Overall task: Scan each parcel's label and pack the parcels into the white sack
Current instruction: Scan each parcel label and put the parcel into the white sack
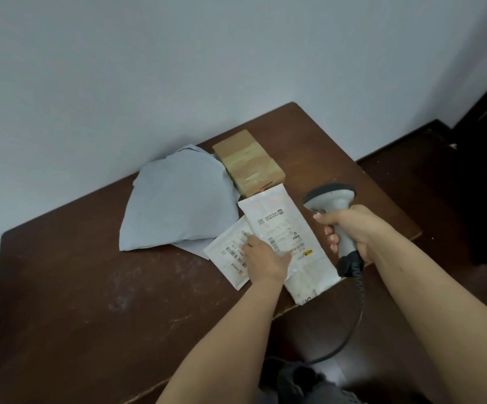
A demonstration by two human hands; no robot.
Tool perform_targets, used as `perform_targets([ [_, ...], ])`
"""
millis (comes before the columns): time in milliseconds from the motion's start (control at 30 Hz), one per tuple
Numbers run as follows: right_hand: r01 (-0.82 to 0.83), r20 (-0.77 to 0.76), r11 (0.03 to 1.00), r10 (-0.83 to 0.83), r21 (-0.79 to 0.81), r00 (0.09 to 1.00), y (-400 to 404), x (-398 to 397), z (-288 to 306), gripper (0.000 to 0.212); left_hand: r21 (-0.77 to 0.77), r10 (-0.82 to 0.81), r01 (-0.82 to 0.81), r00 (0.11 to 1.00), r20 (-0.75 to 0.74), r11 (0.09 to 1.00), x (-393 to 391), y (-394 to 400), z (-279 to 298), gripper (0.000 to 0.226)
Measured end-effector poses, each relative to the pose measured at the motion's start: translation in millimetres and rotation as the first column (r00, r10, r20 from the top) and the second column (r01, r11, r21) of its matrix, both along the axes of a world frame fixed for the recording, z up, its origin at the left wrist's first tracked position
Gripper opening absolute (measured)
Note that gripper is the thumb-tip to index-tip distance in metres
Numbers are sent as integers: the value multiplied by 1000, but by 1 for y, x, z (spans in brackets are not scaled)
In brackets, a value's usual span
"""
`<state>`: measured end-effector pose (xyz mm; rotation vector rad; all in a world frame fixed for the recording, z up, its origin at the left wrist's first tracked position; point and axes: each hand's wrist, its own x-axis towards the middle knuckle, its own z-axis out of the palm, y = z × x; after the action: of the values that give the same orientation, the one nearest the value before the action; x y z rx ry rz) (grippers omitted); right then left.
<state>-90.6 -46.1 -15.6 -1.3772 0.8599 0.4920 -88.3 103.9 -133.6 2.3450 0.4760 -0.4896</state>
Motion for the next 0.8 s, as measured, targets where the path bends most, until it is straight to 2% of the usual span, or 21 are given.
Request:
perform_targets([
  [133, -17, 2, 1000, 17, -5, 1000, 1, 2, -2, 16, -233, 84, -90, 996, -33, 968, 4, 0, -8, 80],
  [267, -52, 22, 998, 52, -28, 998, 10, 6, 2, 12, -352, 43, -48, 999, -22, 935, 1, 19, -3, 37],
  [333, -70, 35, 997, 71, -32, 997, 20, 11, 9, 9, -441, 54, -55, 998, -15, 896, 1, 41, 5, 24],
  [433, -113, 78, 993, 115, -28, 990, 42, 20, 20, 10, -500, 70, -65, 998, -10, 863, 7, 92, 23, 19],
  [500, -158, 111, 987, 161, -32, 981, 62, 27, 28, 13, -492, 19, -14, 1000, 5, 870, 9, 134, 39, 15],
  [567, -214, 134, 977, 214, -16, 968, 88, 32, 34, 16, -362, -152, 149, 988, 21, 920, 10, 177, 54, 18],
  [633, -286, 137, 958, 282, 16, 950, 117, 34, 37, 16, -184, -345, 334, 938, -30, 924, 9, 215, 69, 22],
  [733, -391, 130, 919, 384, 39, 914, 163, 33, 36, 12, 109, -489, 505, 861, -140, 856, 1, 255, 83, 27],
  [800, -450, 121, 892, 444, 32, 888, 193, 29, 33, 12, 307, -530, 537, 840, -114, 786, -10, 272, 88, 34],
])
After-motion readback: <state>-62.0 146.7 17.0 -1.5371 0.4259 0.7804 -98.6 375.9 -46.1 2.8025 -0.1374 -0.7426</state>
